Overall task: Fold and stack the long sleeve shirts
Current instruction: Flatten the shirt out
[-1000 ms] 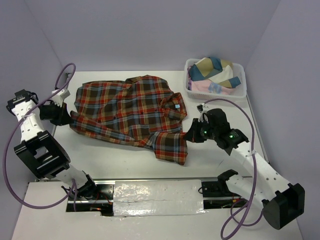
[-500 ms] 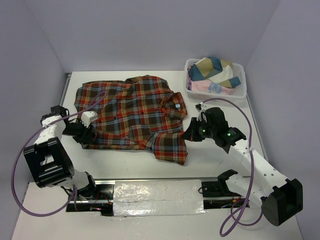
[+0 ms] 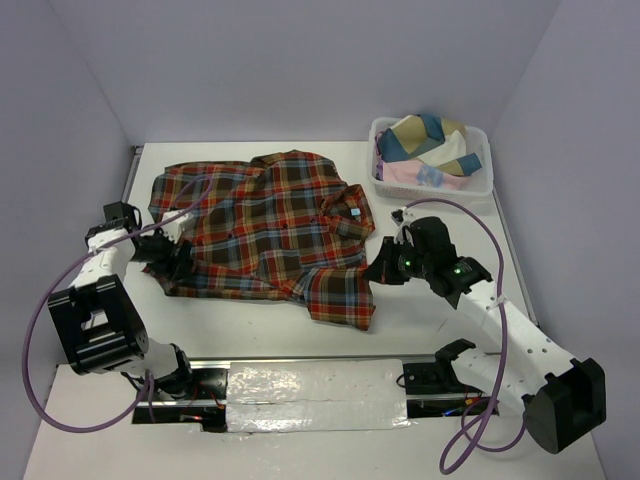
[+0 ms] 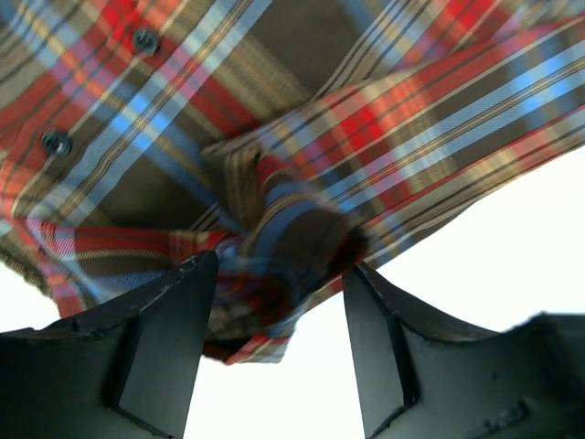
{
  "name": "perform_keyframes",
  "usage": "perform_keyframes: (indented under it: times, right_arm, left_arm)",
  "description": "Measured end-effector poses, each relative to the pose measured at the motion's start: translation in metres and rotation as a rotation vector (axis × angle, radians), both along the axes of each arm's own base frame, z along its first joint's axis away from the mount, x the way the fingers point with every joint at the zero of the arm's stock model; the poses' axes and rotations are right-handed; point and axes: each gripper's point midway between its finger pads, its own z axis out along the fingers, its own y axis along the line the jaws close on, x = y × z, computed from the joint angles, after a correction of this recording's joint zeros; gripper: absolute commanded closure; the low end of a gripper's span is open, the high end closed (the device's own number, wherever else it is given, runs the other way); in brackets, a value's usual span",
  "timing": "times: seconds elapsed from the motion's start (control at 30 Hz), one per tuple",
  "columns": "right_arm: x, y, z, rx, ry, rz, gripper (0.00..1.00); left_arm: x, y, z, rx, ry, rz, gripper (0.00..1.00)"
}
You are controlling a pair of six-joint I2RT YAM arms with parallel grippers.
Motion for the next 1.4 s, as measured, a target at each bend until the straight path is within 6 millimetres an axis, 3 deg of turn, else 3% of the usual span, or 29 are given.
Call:
perform_keyframes:
  times: [0.3,0.6,0.77,0.87,0.93,1.13,1.4]
  right_arm:
    - [0.0,0.0,0.0,-0.002,-0.001,0.001,1.0]
    - [-0.004,-0.002,-0.007,-0.007,0.01,0.002,1.0]
    - [-0.004,-0.002,-0.008,-0.009,0.012,0.001,1.0]
    - [-0.004,-0.003,-0.007,-0.007,0.006,0.0,1.0]
    - [-0.005,-0.003,-0.007,-0.006,0.002,0.0,1.0]
    - [-0.006,-0.003,-0.011,-0.009,0.008,-0.001,1.0]
    - [-0.007,-0.005,-0.006,-0.001,-0.015,-0.007,1.0]
  left_arm:
    - [0.013,-0.021,0.033,-0.151,-0.037,0.023,0.29]
    - [0.009,-0.007,0.04,-0.072,-0.002,0.05,0.27]
    - [0.008,-0.007,0.065,-0.066,-0.004,0.042,0.34]
    - [0.0,-0.01,0.075,-0.059,-0.002,0.009,0.44]
    - [-0.01,-0.014,0.074,-0.057,0.02,-0.021,0.45]
    - [-0.032,-0.027,0.043,-0.023,0.134,-0.072,0.38]
    - [-0.021,-0.028,0.04,0.033,0.1,-0.103,0.34]
